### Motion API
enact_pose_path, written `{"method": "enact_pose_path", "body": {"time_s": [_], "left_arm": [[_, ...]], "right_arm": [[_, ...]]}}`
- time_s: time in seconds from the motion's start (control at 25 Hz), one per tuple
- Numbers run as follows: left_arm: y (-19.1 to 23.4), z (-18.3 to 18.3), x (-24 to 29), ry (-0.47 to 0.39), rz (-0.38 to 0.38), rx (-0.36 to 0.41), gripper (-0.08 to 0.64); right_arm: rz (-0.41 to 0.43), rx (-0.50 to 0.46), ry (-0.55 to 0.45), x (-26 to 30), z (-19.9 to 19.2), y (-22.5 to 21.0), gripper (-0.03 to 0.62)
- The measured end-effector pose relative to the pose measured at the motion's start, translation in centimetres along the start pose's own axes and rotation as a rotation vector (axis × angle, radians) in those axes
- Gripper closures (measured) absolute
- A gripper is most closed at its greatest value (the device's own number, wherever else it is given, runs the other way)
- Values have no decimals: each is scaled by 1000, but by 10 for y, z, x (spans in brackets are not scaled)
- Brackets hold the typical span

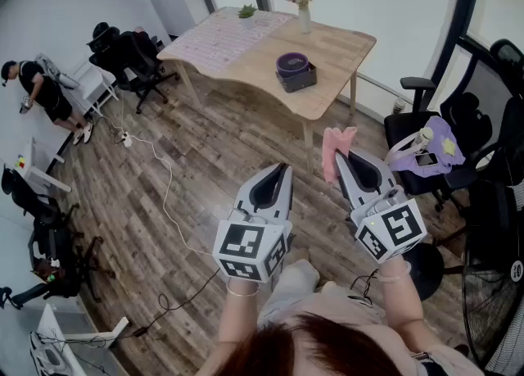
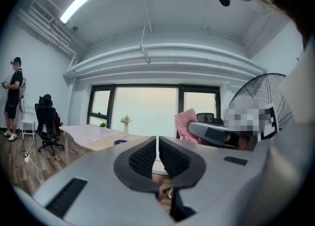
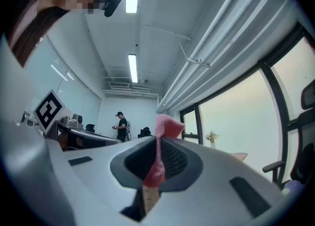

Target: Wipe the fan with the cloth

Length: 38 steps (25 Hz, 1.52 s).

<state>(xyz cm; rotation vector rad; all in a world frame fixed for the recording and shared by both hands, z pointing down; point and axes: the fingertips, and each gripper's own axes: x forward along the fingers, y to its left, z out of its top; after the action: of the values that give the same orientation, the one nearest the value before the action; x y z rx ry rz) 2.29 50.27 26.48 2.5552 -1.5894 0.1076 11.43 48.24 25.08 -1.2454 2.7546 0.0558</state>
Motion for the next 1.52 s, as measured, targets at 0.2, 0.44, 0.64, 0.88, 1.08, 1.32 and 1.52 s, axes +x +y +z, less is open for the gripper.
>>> {"method": "enact_pose_path", "body": {"time_s": [0.2,0.44,0.64,0.88,1.08,1.32,1.52], "left_arm": [[19,1,22,-5,-20,6,541],[62,6,45,-11,-52,3,540],[92,10,66,-4,-70,-4,541],[114,6,91,26,-99,-33,540],[129,0,121,52,-107,-42,540],[150,-5,171,78,-88,-65,540],[168,-3,222,90,-57,-63,540]], "right_arm": [[-23,9,-8,26,-7,-11,572],[-69,26,-12,71,-16,-20,572],[-76,8,-1,107,-18,-23,572],[-90,-2,14,138,-22,-37,572],[-85,-2,21,164,-30,-58,572],[-55,-6,15,199,-41,-91,572],[-32,-15,23,234,-50,-130,572]]}}
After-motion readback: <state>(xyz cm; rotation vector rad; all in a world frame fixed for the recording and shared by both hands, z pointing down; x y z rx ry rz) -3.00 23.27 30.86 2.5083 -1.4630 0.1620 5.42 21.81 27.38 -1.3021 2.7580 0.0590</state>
